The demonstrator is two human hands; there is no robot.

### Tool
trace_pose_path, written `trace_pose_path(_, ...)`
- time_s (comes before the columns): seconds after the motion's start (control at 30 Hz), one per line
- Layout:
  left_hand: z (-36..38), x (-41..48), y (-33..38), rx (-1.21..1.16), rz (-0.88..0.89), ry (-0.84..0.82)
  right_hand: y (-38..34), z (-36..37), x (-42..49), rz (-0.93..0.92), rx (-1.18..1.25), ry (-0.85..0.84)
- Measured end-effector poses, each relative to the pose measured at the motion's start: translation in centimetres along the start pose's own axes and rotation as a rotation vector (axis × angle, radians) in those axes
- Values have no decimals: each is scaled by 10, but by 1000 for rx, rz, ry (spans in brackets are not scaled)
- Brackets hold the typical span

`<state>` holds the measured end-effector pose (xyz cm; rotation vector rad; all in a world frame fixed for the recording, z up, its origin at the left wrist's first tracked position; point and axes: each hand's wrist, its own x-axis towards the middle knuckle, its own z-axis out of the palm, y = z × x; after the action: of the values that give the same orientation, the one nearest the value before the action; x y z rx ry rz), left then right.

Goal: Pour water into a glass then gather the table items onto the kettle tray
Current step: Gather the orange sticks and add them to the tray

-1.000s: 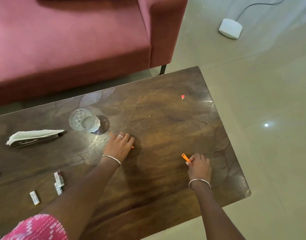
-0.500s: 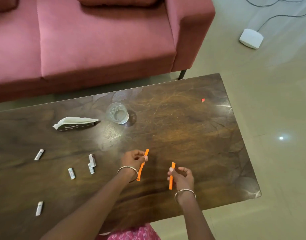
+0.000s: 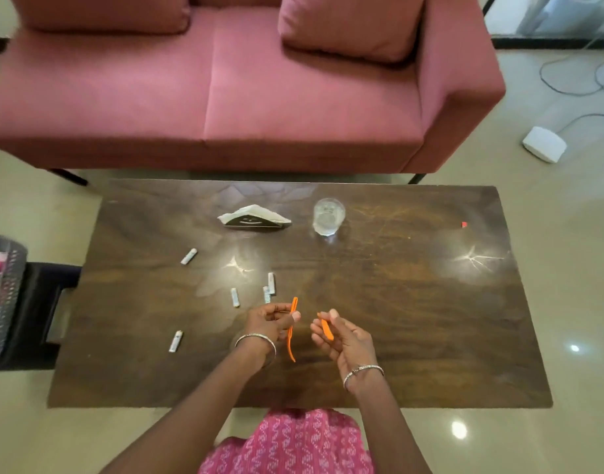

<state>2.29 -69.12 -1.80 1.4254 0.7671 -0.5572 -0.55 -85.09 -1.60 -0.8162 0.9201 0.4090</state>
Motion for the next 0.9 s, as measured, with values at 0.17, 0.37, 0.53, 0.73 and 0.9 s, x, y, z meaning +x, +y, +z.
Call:
trace_pose_path(0.17, -82, -32, -4, -140, 38, 55, 42, 61, -38, -29, -68, -149)
trace_pose_path(0.37, -199, -77, -20, -290, 51, 127, 117, 144, -85, -102, -315, -190)
trace_pose_path(0.53, -309, -117, -38, -430, 74, 210, 201, 214, -122, -72, -474, -365)
trace_pose_path(0.73, -421, -160, -69, -528, 127, 310, 291, 277, -153, 2, -679, -529)
trace_pose_path(0.9, -486, -180, -94, -601, 150, 348, 356, 322, -166, -13, -921, -520)
